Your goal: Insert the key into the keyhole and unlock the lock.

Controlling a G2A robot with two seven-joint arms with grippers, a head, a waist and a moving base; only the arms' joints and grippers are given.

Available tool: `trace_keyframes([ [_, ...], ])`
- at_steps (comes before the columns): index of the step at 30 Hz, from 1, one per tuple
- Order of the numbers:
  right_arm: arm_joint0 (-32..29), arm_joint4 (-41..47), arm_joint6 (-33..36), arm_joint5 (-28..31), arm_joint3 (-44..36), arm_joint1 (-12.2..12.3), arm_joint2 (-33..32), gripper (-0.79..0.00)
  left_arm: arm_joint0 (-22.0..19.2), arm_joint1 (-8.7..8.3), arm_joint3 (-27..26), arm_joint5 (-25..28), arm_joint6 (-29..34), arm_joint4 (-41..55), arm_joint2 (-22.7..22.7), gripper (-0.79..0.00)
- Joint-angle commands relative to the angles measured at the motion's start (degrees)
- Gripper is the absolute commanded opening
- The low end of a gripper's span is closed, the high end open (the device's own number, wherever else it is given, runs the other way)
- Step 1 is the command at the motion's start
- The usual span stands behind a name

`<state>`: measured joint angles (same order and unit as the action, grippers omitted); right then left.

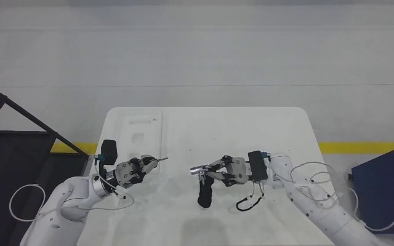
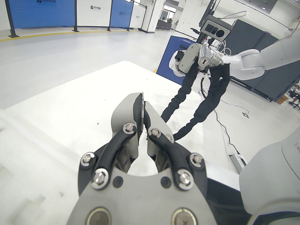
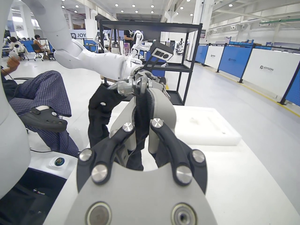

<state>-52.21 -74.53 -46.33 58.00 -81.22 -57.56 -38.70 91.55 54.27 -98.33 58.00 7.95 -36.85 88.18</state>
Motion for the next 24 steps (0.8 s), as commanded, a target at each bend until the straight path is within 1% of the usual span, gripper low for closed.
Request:
trace_keyframes([
  [1,1.8,3.0,0.1,0.0,0.1,0.0,3.1,-0.785,0.0,0.00,0.0,0.0,0.0,0.0,0.0,-0.785],
  [5,5.7,8.9,0.0,0.0,1.7,-0.3,9.0,-0.785,0.0,0.00,0.0,0.0,0.0,0.0,0.0,-0.785],
  [8,7.6,14.0,0.0,0.0,3.5,-0.7,11.4,-0.785,0.0,0.00,0.0,0.0,0.0,0.0,0.0,-0.785],
  [13,9.2,20.0,0.0,0.0,5.1,-1.0,13.5,-0.785,0.0,0.00,0.0,0.0,0.0,0.0,0.0,-0.785],
  [16,9.2,25.6,0.0,0.0,4.8,-1.0,14.4,-0.785,0.0,0.00,0.0,0.0,0.0,0.0,0.0,-0.785],
  [24,9.3,26.6,0.0,0.0,4.8,-0.9,15.0,-0.785,0.0,0.00,0.0,0.0,0.0,0.0,0.0,-0.785],
])
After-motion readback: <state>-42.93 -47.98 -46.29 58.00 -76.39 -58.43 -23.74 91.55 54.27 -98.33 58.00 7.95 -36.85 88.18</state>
